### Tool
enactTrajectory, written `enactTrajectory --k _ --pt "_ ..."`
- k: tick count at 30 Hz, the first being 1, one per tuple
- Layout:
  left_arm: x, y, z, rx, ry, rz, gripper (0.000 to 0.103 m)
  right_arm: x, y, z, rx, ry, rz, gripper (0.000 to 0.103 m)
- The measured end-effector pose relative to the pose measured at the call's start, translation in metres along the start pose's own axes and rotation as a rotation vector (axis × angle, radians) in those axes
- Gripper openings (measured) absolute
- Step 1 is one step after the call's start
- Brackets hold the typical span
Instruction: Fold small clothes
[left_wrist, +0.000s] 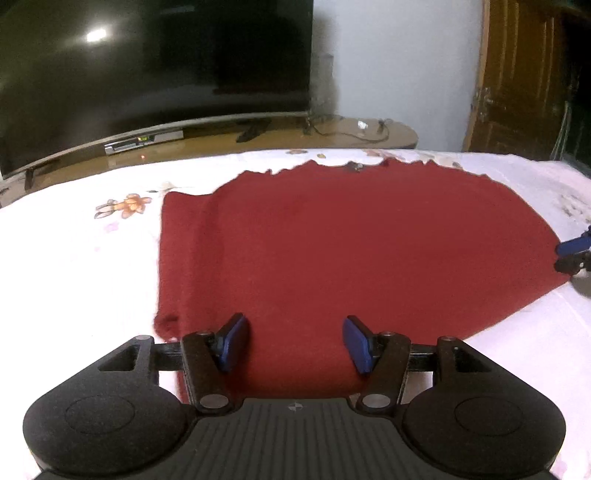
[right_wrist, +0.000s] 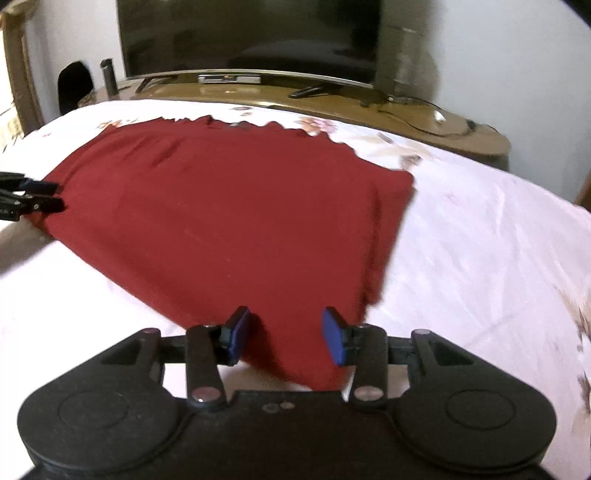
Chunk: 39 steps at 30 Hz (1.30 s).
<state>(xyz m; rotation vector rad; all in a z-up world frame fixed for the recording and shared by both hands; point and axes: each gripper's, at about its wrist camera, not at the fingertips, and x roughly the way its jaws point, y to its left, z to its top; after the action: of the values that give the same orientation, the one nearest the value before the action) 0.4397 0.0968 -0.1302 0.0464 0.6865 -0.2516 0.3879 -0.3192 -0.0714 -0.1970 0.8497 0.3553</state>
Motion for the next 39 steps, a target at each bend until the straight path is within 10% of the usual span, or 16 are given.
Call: enactTrajectory --k 9,16,30,34,39 --pt "-0.019 -0.031 0.027 -0.028 -0.066 -0.071 0.058 -0.018 0.034 0.014 -0.001 -0.086 -0.015 0.043" --pt "0.007 -0.042 0.01 -0.002 0.039 -0.056 0.058 0.011 0.068 0.021 -0.039 -0.012 -0.02 0.043" --pt "-0.013 0.057 -0.024 -0.266 -0.022 -0.053 0.057 -0.028 -0.039 -0.031 0.411 -0.138 0.066 0.041" --pt "-0.017 0.066 -0.031 -0.282 -0.006 -0.035 0.008 -0.015 -0.036 -0.033 0.408 -0.121 0.084 0.022" --pt "-0.019 0.061 -0.032 -0.23 -0.004 0.011 0.006 -0.025 -0.028 -0.029 0.3 -0.12 -0.003 0.01"
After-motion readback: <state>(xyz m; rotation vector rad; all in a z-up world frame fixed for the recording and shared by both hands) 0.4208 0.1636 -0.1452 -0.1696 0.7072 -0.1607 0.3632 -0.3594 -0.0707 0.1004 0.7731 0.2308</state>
